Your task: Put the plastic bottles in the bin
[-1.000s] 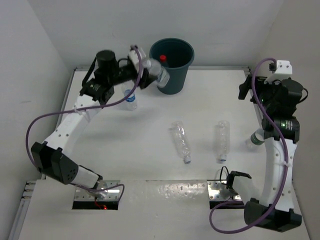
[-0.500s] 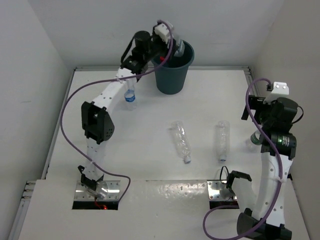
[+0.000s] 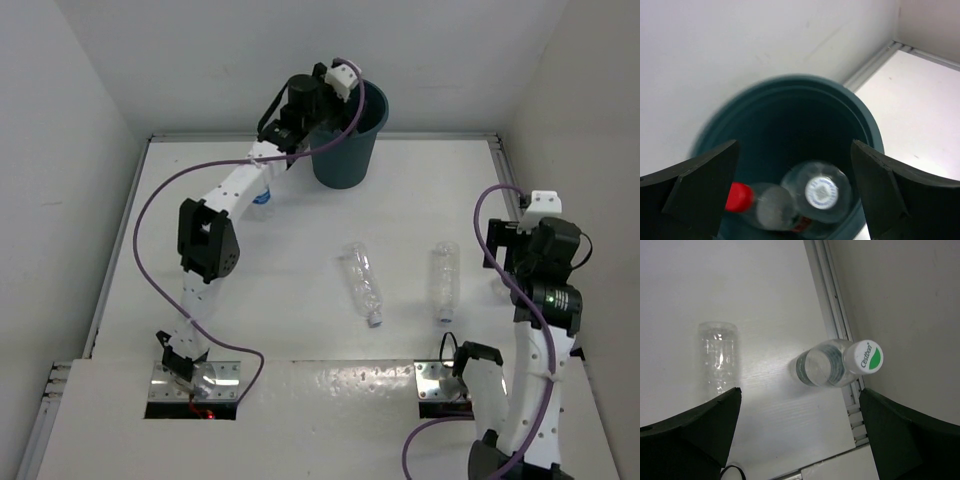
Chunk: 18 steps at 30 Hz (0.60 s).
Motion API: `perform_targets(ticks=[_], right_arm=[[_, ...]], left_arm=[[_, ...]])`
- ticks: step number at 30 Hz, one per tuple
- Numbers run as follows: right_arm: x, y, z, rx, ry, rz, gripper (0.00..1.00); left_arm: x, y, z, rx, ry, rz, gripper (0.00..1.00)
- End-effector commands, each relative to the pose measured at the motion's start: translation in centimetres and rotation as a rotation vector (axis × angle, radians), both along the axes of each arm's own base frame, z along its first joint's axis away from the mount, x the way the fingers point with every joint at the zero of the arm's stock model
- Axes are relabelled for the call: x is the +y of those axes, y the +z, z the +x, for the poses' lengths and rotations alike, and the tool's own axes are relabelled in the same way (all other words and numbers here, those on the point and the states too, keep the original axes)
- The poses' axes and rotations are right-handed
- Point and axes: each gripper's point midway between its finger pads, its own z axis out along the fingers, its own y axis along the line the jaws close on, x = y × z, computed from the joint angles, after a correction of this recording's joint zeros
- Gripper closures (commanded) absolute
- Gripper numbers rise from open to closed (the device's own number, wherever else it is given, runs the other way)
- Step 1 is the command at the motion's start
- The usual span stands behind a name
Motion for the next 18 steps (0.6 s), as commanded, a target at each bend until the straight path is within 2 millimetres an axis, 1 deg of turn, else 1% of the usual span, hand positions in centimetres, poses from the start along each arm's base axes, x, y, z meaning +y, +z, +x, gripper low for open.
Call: perform_targets(ticks=[1,2,3,5,6,7,8,10,11,13,14,15,16,17,18], right_arm=[[-1.5,-1.6,-0.7,0.077,-0.073,-0.031,0.0],[-1.6,-1.7,-0.7,0.082,-0.077,-0.029,0.0],[-1.5,-1.9,-0.8,0.092,-0.08,-0.025,0.0],[-1.3,-2.2,-0.9,0.099,-0.092,0.009,0.0],[-1.1,-2.4,-0.9,0.096,-0.096,0.023,0.0],[-1.4,-2.5,-1.0,0.094,-0.116,0.022,0.0],[-1.6,-2.7,-1.0,0.093,-0.128,0.018,0.0],[-2.2,-2.9,-1.0,0.086,-0.16,-0.007,0.0],[-2.9,-3.3,-1.4,0.098,-0.203,-0.026,0.0],[-3.5,-3.6,-1.8,0.11,-0.245,-0.039,0.0],[-4.0,-4.2,-2.6,0.132,-0.288,-0.058,0.0],[-4.4,-3.9,-2.5,0.11,-0.305,-0.069,0.0],[-4.5,-4.0,-2.6,0.103,-0.313,-0.076,0.0],[-4.9,-4.5,-2.7,0.094,-0.333,-0.091,0.0],[-4.9,-4.5,-2.6,0.085,-0.334,-0.095,0.0]], left_arm=[[1.2,13.2,-3.5,-0.293,0.027,-0.024,0.0],[1.5,14.1,-3.9,-0.311,0.029,-0.024,0.0],[2.1,15.6,-4.6,-0.332,0.04,-0.037,0.0],[2.6,16.9,-5.6,-0.349,0.033,-0.03,0.0],[3.2,17.2,-5.8,-0.351,0.034,-0.029,0.0],[4.0,17.2,-6.4,-0.325,0.031,-0.042,0.0],[4.0,17.1,-6.9,-0.315,0.02,-0.046,0.0],[4.6,16.6,-7.5,-0.288,0.01,-0.04,0.0],[5.3,16.1,-7.9,-0.274,0.008,-0.03,0.0],[5.6,15.6,-8.5,-0.261,0.007,-0.023,0.0],[6.1,14.7,-8.3,-0.238,0.015,-0.02,0.0],[6.2,15.1,-8.9,-0.243,0.006,-0.022,0.0],[6.4,14.4,-8.7,-0.221,0.004,-0.019,0.0],[6.6,14.7,-9.0,-0.22,0.004,-0.019,0.0],[6.4,14.7,-9.1,-0.214,-0.007,-0.027,0.0]])
